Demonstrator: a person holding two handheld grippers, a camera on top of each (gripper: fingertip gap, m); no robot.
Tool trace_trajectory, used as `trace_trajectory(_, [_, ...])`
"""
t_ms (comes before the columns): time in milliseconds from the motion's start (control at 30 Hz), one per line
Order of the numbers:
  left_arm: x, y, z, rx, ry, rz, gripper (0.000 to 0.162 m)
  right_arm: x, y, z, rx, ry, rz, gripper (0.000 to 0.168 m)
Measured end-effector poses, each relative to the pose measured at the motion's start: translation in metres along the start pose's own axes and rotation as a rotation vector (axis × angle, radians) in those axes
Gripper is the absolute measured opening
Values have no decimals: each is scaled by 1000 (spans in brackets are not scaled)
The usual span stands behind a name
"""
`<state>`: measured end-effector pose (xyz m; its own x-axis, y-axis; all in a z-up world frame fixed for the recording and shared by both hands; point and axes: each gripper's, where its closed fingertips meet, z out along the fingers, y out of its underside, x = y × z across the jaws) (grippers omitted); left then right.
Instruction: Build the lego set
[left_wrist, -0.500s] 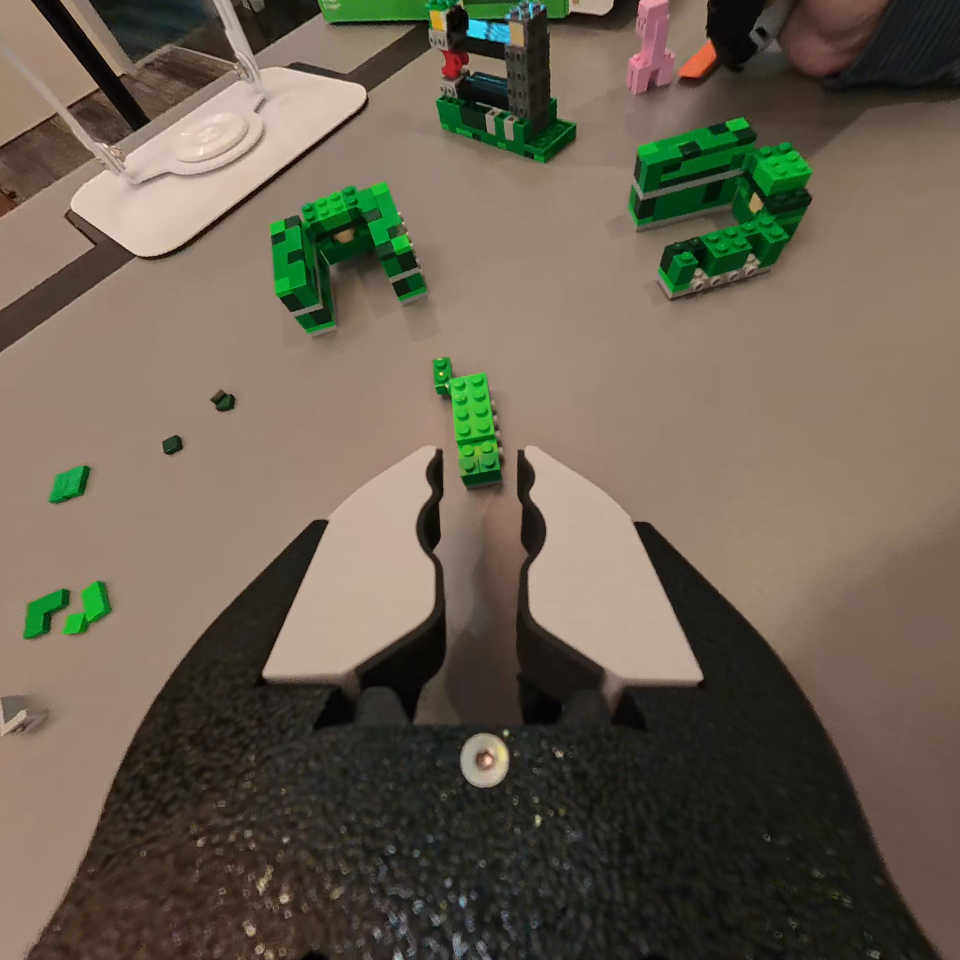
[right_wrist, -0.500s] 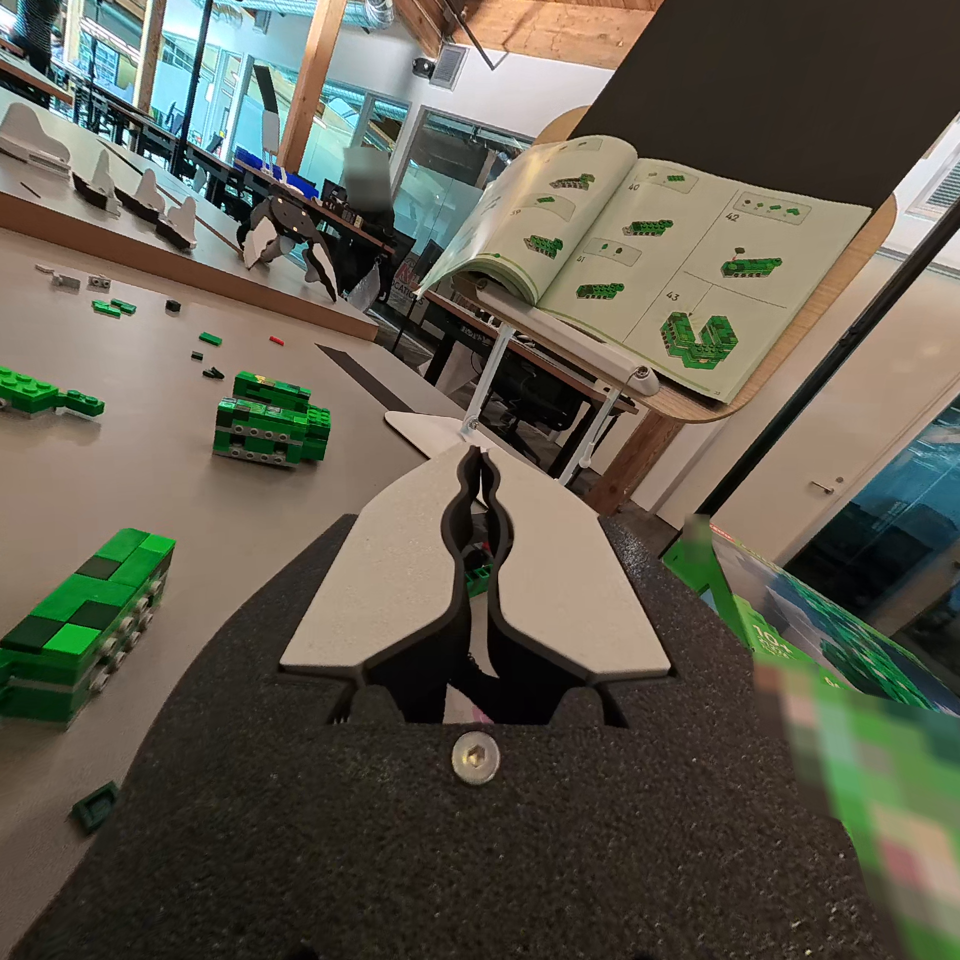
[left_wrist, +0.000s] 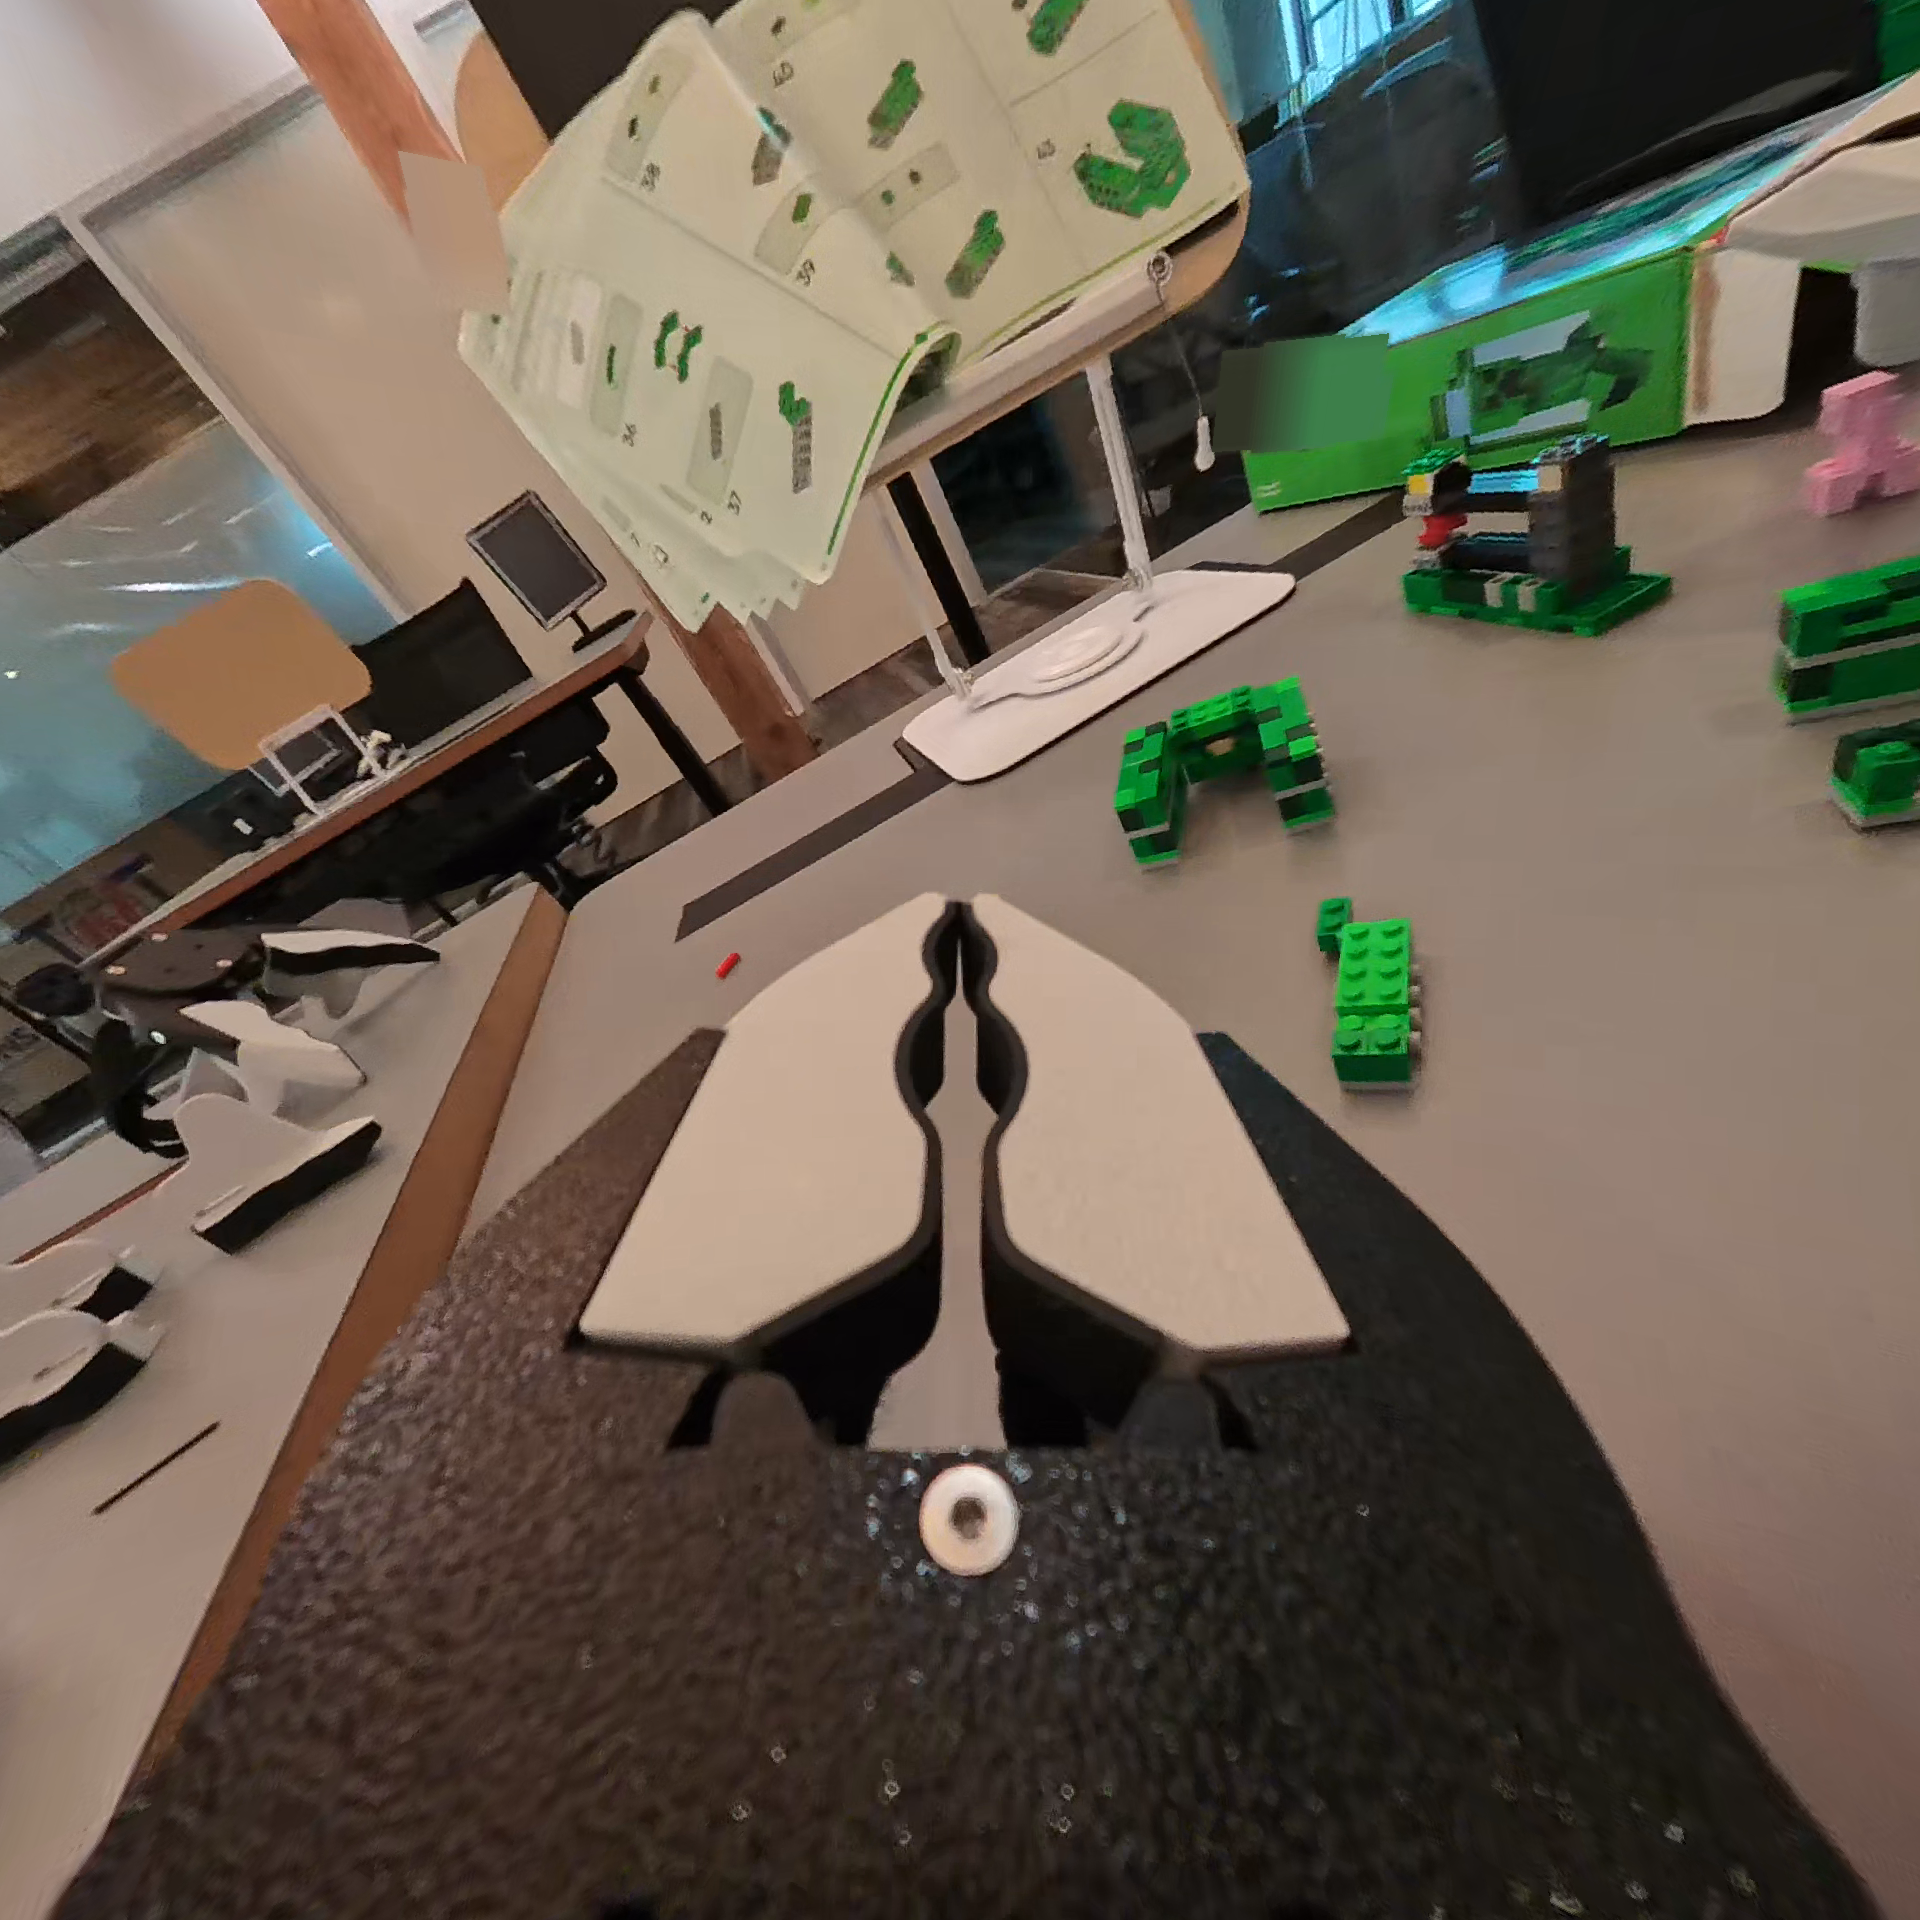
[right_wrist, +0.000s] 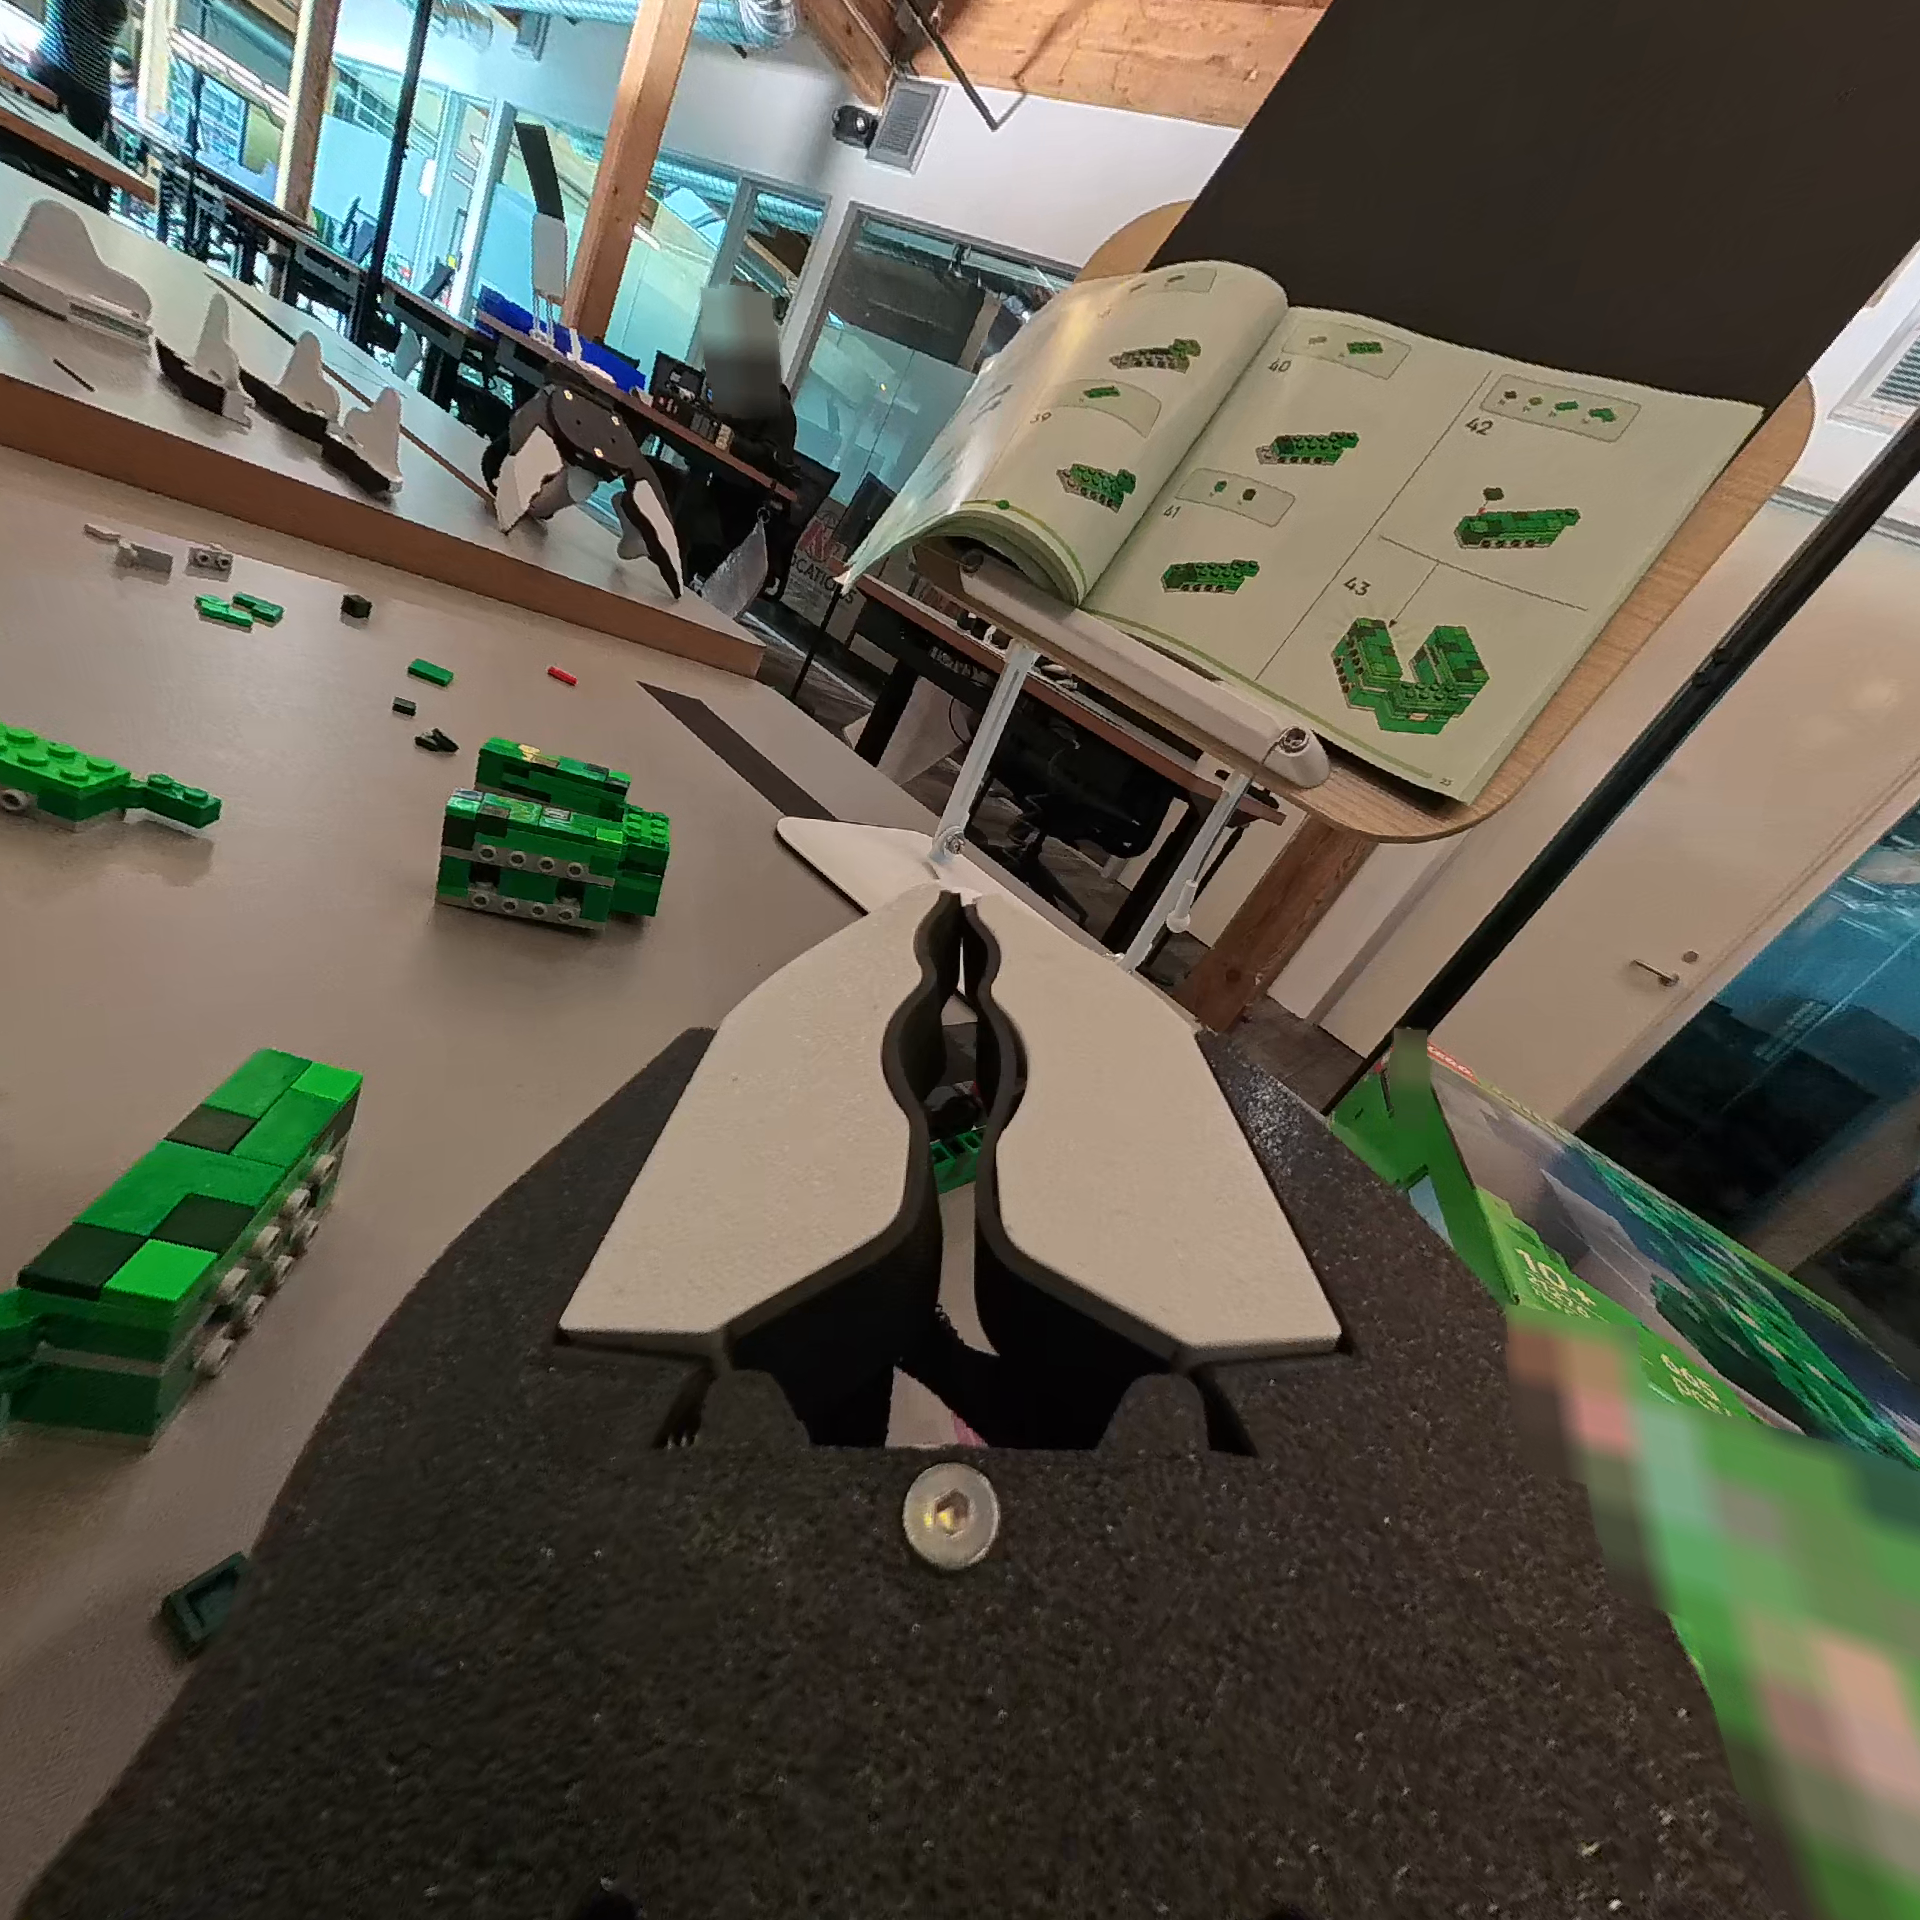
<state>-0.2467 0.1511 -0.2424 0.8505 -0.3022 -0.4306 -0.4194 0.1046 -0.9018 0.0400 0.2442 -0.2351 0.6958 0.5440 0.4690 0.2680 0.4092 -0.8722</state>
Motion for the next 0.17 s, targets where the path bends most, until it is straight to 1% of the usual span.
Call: trace_trajectory(167, [5,15,9,-91,20,6,0,-1,0,0,-1,-5,-4,0])
